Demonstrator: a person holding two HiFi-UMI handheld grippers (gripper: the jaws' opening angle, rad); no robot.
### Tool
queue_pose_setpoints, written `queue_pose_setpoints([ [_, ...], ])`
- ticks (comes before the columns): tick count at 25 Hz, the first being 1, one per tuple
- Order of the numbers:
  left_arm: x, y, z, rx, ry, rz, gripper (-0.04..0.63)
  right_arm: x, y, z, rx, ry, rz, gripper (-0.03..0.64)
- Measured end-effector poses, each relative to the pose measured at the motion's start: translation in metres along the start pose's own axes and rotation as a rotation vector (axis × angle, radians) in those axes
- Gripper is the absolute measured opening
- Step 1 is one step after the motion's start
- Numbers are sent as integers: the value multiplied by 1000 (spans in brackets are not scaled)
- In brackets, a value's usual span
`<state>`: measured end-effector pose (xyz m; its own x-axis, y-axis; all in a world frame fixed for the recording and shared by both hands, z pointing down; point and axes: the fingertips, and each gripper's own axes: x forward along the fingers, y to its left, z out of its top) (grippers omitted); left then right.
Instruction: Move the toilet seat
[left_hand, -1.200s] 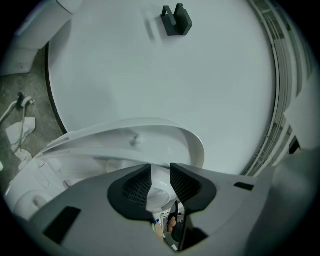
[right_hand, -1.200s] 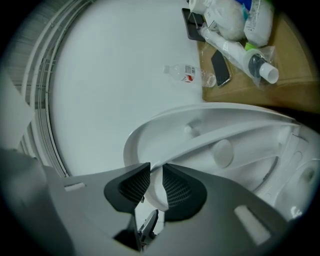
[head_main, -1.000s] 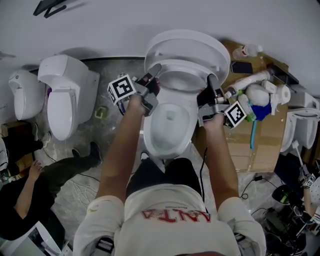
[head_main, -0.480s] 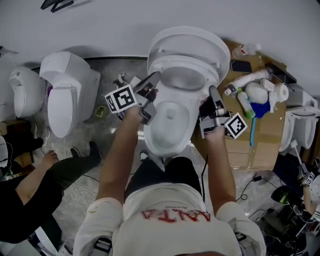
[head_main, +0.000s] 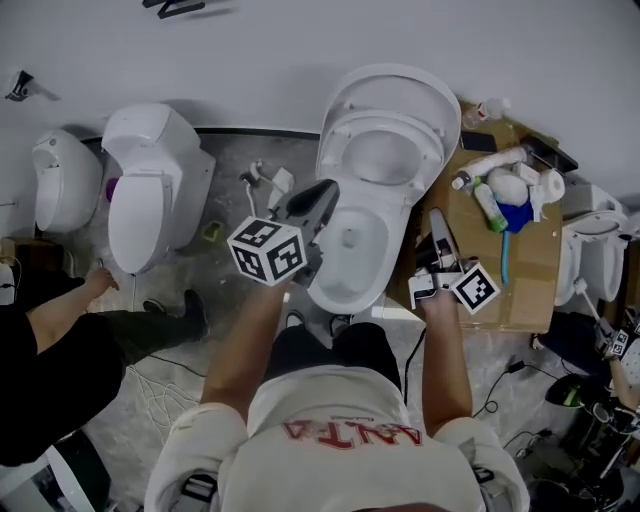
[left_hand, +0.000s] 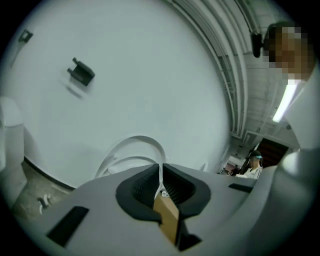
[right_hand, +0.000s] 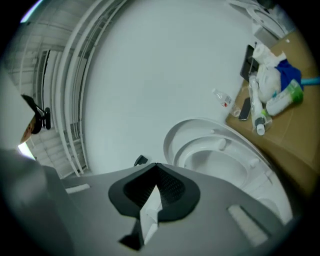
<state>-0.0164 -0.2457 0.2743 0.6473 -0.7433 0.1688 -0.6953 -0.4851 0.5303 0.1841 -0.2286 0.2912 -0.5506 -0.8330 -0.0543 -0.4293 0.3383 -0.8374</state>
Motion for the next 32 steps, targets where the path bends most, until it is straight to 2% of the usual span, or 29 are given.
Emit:
queue_pose_setpoints([
  [2,-26,-20,5,62,-3,-4,28,-15,24,-12,-72,23,-16,3],
  [5,-62,-46,10,101,-14,0,26,-37,52,-27,-163,50,-61,3],
  [13,-136,-115,-2,272,1,-34,23,-83,139,-49,-467,50,-129,3],
  [17,-177,-134,7,309,-30,-42,23,-105,185,-56,-658,40,-146,3],
  [21,-211,-141,29,324,-83,-30,23,-114,229,-57,-810,8,-125,3],
  [25,-238,-144,47,360,-131,-11,23,-117,261,-58,-869,-23,-104,2],
  [32,-250,-133,61,377,-149,1,23,-117,276,-58,-894,-54,-128,2],
])
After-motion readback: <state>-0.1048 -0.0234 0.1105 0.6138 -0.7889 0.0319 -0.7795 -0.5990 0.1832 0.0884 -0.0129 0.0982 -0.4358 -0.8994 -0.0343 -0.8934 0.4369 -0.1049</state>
